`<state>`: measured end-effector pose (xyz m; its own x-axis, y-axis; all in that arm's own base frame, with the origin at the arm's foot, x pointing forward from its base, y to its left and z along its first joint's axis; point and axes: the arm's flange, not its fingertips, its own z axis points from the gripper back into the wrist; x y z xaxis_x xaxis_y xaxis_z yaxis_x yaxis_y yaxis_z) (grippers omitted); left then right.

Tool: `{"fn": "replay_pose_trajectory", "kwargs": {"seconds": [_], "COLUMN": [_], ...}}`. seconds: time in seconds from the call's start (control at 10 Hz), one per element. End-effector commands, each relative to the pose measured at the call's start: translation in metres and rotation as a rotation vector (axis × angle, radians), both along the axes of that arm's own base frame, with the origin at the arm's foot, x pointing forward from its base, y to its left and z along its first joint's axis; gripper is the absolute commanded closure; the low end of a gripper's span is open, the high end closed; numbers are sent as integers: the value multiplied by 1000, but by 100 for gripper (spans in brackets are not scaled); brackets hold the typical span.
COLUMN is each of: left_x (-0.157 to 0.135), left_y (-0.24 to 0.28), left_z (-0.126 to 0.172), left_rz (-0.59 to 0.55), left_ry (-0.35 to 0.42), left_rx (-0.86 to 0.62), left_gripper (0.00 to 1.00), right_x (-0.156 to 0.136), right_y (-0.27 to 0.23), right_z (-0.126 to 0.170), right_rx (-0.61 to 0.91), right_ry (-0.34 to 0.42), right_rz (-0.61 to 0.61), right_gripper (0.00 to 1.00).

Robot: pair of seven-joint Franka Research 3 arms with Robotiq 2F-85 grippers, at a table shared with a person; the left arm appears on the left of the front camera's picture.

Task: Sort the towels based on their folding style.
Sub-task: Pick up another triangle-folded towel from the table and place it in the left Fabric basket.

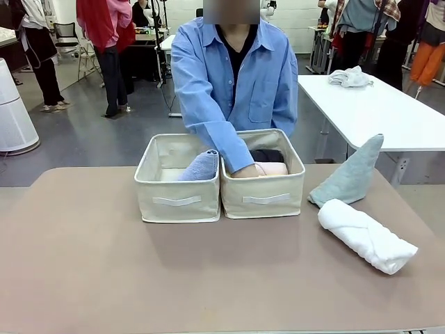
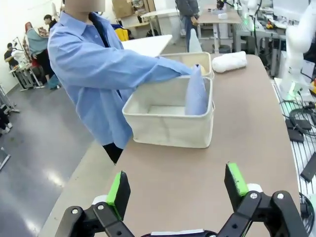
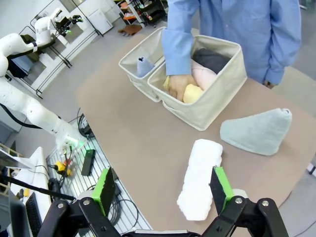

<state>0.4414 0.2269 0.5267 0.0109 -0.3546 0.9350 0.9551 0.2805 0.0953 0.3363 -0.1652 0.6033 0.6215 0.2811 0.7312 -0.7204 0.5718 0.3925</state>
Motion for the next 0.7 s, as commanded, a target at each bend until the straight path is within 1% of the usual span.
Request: {"fn": "replay_pose_trajectory", "kwargs": {"seconds": [0.0, 0.1, 0.6], "left_x": [0, 0, 0], "left_y": [-4, 0, 0], "left_z": [1, 0, 0], "left_rz": [24, 0, 0], "left_ry": [27, 0, 0], "left_rx": [-29, 0, 0], "left_gripper": [0, 0, 0], "right_x": [1, 1, 1], "right_y": [0, 0, 0], "right_z": [-1, -1, -1], "right_rx": [18, 18, 18], "right_ry": [-18, -18, -18], "right_rz": [16, 16, 16], "right_gripper": [0, 0, 0]}}
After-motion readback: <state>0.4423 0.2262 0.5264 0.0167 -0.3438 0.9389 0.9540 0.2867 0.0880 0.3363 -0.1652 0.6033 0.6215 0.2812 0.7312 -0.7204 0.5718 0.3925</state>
